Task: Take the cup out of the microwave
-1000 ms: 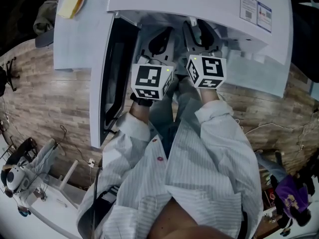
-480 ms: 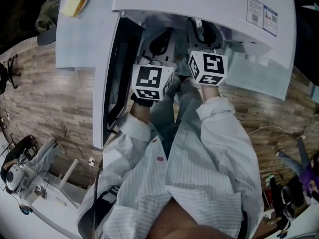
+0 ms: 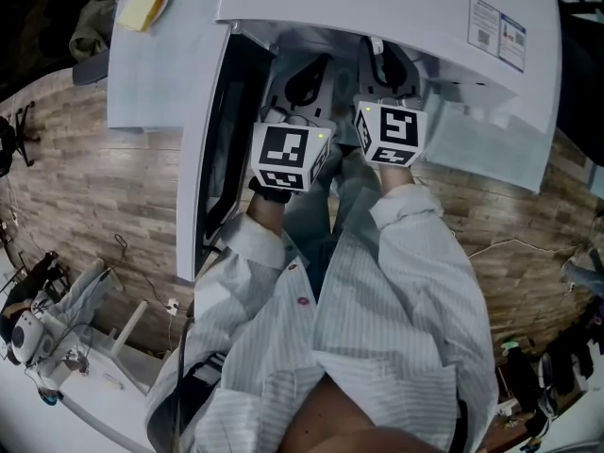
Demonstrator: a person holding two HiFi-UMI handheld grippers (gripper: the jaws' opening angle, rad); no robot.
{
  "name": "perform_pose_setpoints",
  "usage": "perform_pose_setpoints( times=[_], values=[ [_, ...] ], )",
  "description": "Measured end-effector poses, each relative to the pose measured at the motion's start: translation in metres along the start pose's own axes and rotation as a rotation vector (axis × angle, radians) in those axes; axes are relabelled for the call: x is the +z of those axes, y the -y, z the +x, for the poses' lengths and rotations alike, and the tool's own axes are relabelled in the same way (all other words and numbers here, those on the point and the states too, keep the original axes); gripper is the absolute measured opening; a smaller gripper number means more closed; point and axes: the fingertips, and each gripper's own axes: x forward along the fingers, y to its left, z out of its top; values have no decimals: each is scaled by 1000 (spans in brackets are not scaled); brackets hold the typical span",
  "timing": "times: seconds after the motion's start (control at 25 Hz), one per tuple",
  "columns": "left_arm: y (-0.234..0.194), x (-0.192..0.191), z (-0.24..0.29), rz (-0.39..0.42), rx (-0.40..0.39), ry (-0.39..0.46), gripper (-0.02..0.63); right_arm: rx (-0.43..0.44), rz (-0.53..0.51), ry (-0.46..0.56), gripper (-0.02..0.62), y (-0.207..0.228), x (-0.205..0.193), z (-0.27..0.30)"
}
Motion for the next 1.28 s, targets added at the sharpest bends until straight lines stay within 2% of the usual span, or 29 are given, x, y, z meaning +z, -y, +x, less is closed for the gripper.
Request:
perform_pose_setpoints(
  times=[0.64, 1.04, 1.28],
  values=[
    [8, 13, -3, 14, 2, 23, 8, -27, 31, 77, 81, 8, 26, -18],
    [15, 27, -6, 13, 4, 46, 9, -44, 107, 82, 81, 13, 30, -36],
    [22, 34, -7, 15, -4, 57, 9, -37, 114, 86, 81, 13, 35, -46]
  ],
)
